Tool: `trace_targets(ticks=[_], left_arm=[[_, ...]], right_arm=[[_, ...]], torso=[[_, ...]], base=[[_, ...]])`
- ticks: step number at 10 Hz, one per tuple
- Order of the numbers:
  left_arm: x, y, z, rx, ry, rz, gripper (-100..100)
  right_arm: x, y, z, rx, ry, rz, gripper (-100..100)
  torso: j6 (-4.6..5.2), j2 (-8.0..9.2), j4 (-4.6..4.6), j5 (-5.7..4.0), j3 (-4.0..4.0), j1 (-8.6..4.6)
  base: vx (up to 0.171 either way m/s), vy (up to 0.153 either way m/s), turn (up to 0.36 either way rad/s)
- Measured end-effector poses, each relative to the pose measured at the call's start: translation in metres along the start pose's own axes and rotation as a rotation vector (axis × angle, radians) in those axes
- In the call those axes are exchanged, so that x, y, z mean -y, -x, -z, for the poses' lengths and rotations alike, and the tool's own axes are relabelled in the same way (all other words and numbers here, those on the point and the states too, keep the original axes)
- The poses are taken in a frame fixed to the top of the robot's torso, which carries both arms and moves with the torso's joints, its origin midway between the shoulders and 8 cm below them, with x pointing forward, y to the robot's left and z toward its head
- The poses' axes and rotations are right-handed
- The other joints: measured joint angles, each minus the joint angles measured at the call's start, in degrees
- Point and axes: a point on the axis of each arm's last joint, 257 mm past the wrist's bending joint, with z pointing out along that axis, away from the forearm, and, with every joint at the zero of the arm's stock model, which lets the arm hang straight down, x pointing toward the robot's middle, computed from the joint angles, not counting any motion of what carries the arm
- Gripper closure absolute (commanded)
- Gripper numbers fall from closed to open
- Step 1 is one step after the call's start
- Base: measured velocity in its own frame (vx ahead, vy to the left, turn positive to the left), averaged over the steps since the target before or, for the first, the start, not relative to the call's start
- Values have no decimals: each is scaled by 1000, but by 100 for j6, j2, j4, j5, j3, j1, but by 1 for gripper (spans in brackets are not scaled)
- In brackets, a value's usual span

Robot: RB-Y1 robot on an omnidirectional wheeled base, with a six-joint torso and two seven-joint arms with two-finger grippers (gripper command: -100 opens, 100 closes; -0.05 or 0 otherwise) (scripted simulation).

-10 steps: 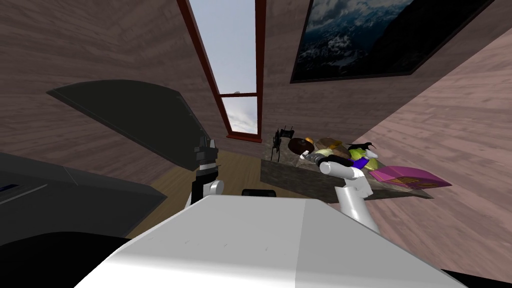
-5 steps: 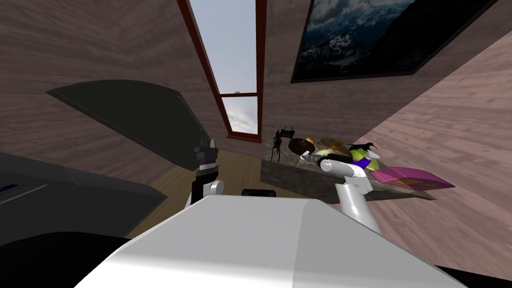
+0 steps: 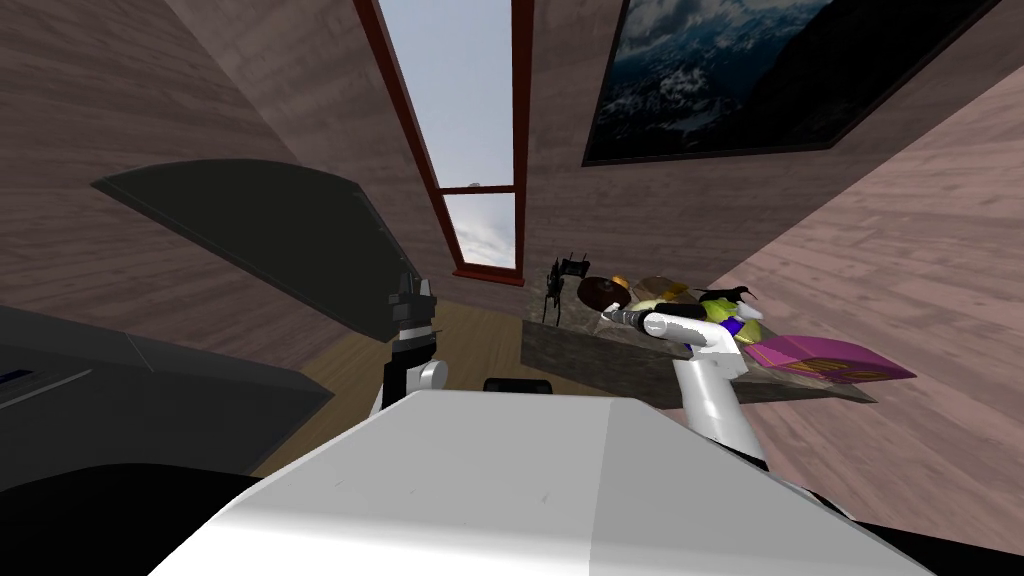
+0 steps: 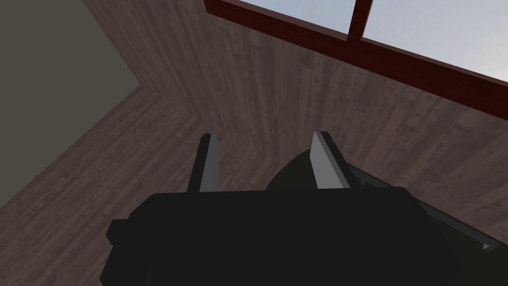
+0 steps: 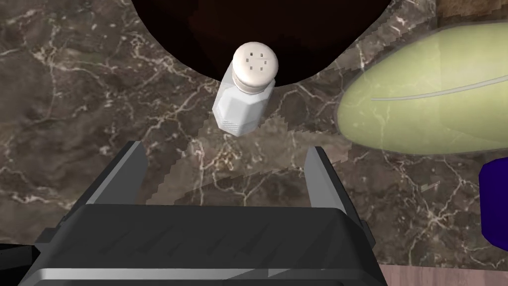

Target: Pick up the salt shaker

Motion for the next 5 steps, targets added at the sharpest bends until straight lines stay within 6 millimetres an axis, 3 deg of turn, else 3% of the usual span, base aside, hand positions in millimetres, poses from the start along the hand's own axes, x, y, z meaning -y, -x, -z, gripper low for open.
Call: trace_targets(ticks=[5], left_arm=[[0,0,0,0,0,0,0]], right_arm=[[2,5,0,110,-37,-77,-100]], torso=[[0,-7,-1,0,-4,-2]], base=[[23,-6,-2]])
